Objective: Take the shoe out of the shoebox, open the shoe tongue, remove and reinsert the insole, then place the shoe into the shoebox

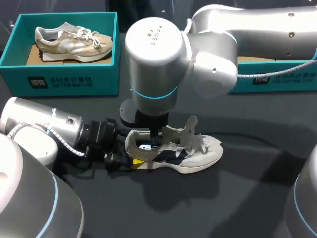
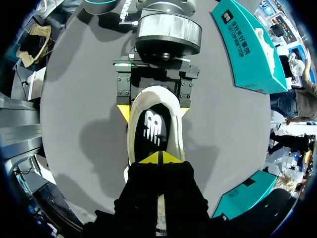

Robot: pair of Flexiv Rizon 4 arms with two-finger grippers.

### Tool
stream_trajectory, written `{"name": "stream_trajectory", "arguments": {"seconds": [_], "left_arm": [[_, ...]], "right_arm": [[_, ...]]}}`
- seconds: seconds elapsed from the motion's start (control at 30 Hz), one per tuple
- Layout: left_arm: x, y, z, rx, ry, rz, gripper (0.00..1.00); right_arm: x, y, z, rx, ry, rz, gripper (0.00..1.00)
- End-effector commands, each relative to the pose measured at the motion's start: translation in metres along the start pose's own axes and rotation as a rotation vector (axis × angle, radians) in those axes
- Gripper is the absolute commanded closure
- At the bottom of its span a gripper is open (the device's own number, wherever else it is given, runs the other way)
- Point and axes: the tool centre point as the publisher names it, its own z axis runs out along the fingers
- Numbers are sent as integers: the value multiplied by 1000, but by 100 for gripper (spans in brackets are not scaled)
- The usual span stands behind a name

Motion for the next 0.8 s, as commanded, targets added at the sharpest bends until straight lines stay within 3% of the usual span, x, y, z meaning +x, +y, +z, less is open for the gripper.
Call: {"name": "stream_trajectory", "arguments": {"seconds": [0.03,0.27,0.7,0.73,0.8], "left_arm": [[-2,3,5,-2,-2,-1,100],[-2,3,5,-2,-2,-1,100],[-2,3,5,-2,-2,-1,100],[-2,3,5,-2,-2,-1,100],[-2,3,5,-2,-2,-1,100]], "right_arm": [[-3,-1,18,-20,9,-12,100],[-4,-2,35,-17,31,-15,100],[3,-32,49,7,16,79,100],[3,-34,50,8,16,83,99],[3,-37,52,8,22,93,81]]}}
